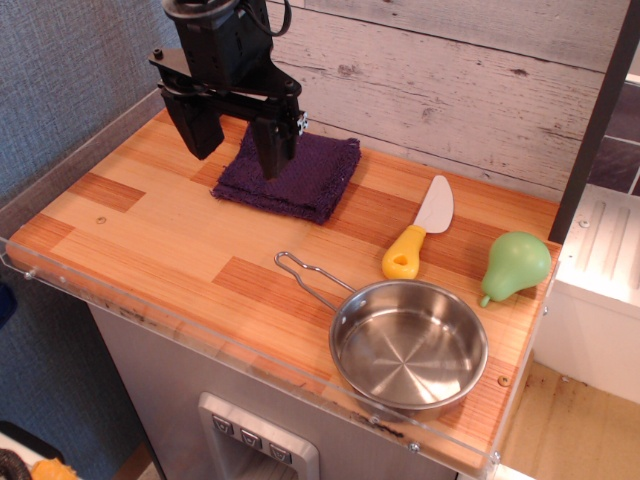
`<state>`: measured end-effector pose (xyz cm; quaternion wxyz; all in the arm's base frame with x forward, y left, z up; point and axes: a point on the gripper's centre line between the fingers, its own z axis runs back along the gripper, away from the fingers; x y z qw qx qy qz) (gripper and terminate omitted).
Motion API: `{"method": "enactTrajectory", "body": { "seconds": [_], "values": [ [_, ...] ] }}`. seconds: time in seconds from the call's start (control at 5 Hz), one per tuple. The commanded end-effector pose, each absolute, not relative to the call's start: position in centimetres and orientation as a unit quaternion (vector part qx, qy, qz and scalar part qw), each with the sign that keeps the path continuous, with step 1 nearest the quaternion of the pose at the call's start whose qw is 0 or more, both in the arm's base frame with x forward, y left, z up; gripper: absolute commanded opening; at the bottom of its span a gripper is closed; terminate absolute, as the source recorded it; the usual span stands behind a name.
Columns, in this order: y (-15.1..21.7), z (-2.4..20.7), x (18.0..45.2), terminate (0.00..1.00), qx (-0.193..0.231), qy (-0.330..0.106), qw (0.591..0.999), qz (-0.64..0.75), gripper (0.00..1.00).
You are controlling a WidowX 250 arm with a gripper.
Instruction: Put the pot on top of the napkin.
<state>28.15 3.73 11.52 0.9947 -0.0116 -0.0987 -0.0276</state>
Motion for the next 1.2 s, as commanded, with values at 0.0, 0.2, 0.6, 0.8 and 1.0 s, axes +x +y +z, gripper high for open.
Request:
{"method": "enactTrajectory", "body": {
  "seconds": [0.0,0.2,0.6,0.8,1.0],
  "values": [
    [3.7,11.5,28.2,0.0,-0.012,-0.099,0.995,-0.028,1.0],
    [-0.2,10.9,27.6,0.0,-0.05,-0.118,0.99,-0.049,1.0],
    [-9.4,9.6,24.8,0.0,-0.041,-0.13,0.984,-0.115,1.0],
    [-13.1,8.6,23.9,0.0,-0.039,-0.131,0.981,-0.138,1.0],
    [-14.9,7.5,23.4,0.0,-0.034,-0.118,0.981,-0.148,1.0]
  ]
}}
